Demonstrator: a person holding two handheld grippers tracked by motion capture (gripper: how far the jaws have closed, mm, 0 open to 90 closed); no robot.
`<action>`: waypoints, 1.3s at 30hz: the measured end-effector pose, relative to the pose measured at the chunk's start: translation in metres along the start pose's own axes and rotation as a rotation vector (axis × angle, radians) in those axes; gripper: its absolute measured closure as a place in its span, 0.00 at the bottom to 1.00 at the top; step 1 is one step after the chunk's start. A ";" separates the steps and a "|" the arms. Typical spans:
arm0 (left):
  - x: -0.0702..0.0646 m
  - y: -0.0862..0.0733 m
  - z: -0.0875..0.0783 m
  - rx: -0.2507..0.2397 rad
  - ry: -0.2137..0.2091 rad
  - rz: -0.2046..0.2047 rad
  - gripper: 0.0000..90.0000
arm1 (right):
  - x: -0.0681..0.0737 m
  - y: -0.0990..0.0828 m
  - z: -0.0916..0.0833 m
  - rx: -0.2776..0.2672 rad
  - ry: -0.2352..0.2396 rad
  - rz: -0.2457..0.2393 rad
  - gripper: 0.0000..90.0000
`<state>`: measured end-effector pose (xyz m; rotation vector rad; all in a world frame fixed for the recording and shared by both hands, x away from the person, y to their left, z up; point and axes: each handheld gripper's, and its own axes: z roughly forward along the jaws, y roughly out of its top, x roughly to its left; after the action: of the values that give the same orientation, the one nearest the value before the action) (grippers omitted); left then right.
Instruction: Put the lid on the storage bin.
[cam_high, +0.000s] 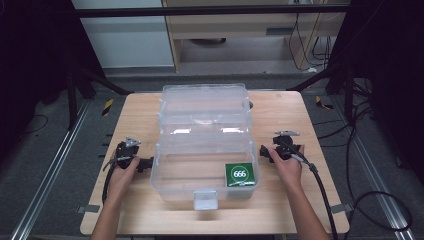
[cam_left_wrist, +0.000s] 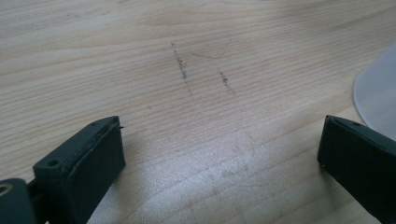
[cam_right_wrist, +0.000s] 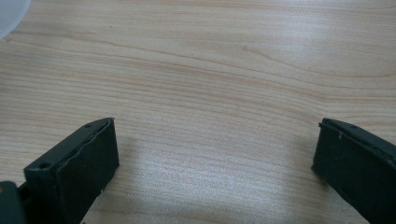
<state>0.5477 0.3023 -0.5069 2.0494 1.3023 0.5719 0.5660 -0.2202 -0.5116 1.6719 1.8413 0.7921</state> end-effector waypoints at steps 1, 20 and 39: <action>0.000 0.000 -0.001 0.001 0.001 0.005 0.01 | 0.000 0.000 0.000 0.000 0.002 -0.002 0.00; 0.005 0.010 -0.034 -0.085 0.012 0.059 0.06 | -0.006 0.009 -0.053 -0.011 -0.098 -0.315 0.13; -0.007 0.017 -0.079 -0.118 -0.098 0.166 0.04 | 0.003 0.052 -0.133 -0.024 0.066 -0.512 0.26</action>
<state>0.5040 0.3123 -0.4391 2.0721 1.0250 0.5996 0.5059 -0.2239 -0.3818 1.0882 2.1613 0.6467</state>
